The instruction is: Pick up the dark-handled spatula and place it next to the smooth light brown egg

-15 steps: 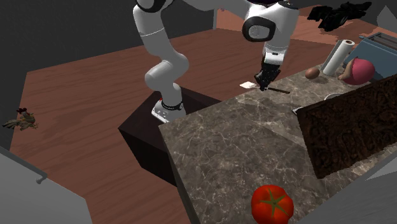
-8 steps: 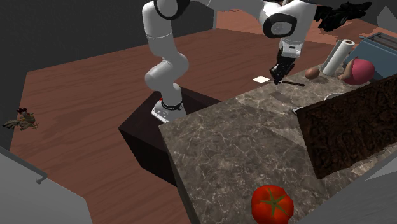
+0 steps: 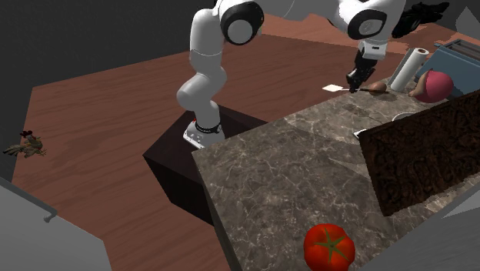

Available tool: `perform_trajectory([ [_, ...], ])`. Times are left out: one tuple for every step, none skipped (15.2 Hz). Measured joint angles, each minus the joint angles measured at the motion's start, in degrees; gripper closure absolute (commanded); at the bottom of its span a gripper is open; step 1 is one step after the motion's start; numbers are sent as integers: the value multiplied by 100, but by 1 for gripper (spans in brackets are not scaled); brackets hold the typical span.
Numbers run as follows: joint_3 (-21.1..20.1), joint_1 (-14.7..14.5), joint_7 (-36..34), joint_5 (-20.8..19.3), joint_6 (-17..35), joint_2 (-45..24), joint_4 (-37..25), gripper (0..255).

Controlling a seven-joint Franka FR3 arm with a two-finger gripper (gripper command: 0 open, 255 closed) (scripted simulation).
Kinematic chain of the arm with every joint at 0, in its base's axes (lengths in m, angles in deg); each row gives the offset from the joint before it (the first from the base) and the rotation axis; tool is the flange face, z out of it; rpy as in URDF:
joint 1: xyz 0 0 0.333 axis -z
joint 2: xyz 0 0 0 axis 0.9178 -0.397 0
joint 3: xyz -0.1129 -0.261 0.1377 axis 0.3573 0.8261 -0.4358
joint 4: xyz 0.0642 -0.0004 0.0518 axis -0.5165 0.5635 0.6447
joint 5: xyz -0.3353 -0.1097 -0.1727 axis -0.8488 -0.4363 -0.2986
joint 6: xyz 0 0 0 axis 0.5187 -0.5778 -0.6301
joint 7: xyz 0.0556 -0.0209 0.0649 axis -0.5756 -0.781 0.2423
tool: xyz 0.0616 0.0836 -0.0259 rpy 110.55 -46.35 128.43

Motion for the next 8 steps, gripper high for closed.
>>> perform_trajectory([
  [0, -169, -162, -180, -108, -303, -344, 255],
  [5, -353, -311, -340, -238, -583, -688, 255],
  [27, -449, -369, -438, -294, -760, -889, 255],
  [44, -513, -424, -502, -284, -873, -968, 255],
  [49, -522, -449, -519, -226, -893, -923, 255],
  [58, -531, -473, -543, -156, -925, -878, 255],
  [69, -552, -496, -572, -118, -973, -878, 255],
  [75, -542, -508, -582, -37, -978, -799, 255],
])
